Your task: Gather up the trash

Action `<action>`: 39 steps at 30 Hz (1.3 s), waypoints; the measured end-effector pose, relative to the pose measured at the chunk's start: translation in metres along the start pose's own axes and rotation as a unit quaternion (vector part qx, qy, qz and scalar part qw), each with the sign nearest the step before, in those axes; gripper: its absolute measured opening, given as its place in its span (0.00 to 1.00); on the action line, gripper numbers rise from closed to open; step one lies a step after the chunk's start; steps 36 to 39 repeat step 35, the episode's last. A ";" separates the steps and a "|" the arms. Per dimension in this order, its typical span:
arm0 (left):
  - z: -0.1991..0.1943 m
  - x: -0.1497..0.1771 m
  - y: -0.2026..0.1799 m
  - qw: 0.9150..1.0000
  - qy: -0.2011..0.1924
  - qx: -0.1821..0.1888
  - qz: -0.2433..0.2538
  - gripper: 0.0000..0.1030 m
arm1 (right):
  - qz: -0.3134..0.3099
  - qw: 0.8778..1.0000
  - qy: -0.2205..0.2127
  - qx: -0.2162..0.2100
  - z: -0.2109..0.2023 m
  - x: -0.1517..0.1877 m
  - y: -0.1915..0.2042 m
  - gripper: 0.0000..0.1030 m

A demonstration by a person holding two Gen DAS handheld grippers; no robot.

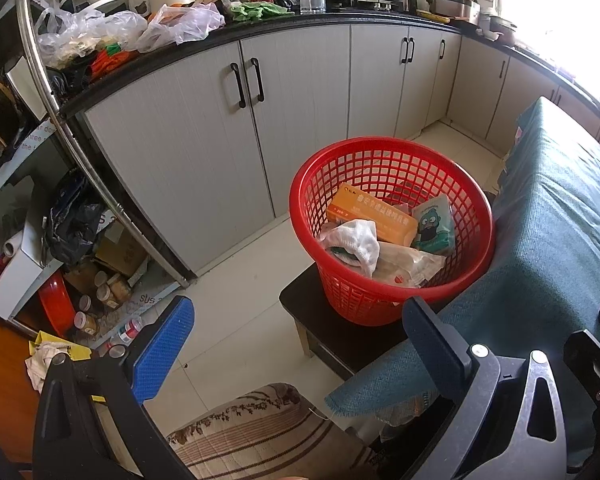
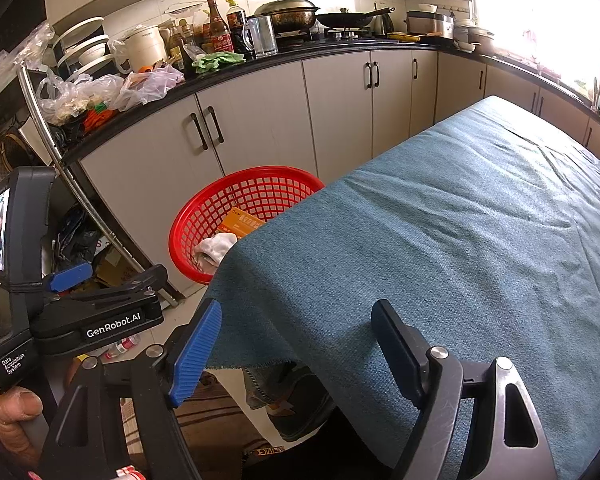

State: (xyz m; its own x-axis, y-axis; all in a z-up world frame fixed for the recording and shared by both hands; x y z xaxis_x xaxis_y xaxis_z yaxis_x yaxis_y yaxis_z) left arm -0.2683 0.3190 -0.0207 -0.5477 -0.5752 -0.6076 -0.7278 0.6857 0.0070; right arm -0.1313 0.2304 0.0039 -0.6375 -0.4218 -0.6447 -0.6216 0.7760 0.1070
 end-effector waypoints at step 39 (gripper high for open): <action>-0.016 0.001 0.005 1.000 -0.017 0.000 -0.007 1.00 | -0.003 1.000 -0.008 -0.006 -0.011 -0.001 0.013 0.80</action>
Point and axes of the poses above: each gripper's, at about its wrist camera, not at the fingertips, and z roughly the way its jaws point, y to its left, x to its underside, the point moved 2 cm from there along z, roughly the way its jaws point, and after that the axes turned 6 degrees about -z, right-handed, at the moved point
